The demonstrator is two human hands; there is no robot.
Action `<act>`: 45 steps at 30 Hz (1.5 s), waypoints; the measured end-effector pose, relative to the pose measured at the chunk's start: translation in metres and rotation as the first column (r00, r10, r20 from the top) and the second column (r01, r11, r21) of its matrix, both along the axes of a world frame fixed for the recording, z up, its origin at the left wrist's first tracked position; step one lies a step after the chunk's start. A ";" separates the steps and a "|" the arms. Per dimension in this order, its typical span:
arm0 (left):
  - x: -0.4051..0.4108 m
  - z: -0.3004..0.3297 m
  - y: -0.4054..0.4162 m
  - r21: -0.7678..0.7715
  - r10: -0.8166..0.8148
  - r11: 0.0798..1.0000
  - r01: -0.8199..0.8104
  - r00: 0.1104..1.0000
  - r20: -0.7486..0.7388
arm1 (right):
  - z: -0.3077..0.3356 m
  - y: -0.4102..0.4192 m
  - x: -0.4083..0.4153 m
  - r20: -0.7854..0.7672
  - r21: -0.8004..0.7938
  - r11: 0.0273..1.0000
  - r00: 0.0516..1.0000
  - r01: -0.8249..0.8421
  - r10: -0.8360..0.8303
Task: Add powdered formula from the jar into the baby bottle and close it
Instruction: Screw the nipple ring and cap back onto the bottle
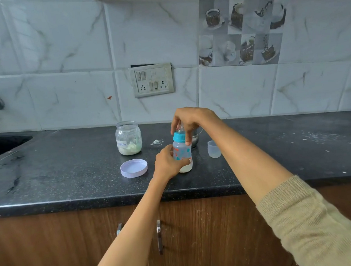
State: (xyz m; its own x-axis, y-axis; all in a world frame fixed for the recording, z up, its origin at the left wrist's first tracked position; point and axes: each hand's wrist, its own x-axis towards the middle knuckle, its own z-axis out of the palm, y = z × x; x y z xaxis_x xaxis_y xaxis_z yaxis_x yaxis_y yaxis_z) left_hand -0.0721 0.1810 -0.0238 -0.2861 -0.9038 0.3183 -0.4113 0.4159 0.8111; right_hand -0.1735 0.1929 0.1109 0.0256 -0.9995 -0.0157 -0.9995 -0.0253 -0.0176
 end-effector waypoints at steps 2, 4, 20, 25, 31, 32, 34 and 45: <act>0.001 0.000 0.000 0.004 -0.004 1.000 0.004 1.000 0.005 | 0.000 0.000 -0.001 0.011 0.005 1.000 1.000 -0.002 0.002; 0.001 0.001 -0.001 0.003 -0.005 1.000 0.005 1.000 0.002 | 0.001 -0.001 0.000 0.003 0.013 1.000 1.000 -0.002 0.002; 0.002 0.000 -0.006 0.020 -0.007 1.000 0.007 1.000 -0.011 | -0.004 -0.002 0.005 -0.001 -0.089 0.952 0.956 0.293 -0.294; 0.002 -0.002 -0.008 0.020 -0.016 1.000 0.016 1.000 -0.006 | 0.015 0.003 0.001 0.136 0.171 0.978 0.980 0.121 -0.145; 0.002 0.000 -0.009 0.019 -0.011 1.000 0.011 1.000 0.010 | -0.002 -0.001 0.005 -0.017 -0.115 0.956 0.962 0.269 -0.273; 0.002 0.000 -0.009 0.021 -0.014 1.000 0.013 1.000 0.010 | -0.002 -0.001 0.006 0.000 -0.134 0.948 0.957 0.289 -0.291; 0.003 0.000 -0.010 0.029 -0.022 0.999 0.022 1.000 0.011 | 0.003 -0.001 0.004 0.037 -0.105 0.956 0.962 0.274 -0.271; 0.003 0.002 -0.012 0.041 -0.046 0.998 0.046 0.999 0.001 | -0.003 -0.009 -0.002 0.015 -0.144 0.951 0.962 0.273 -0.274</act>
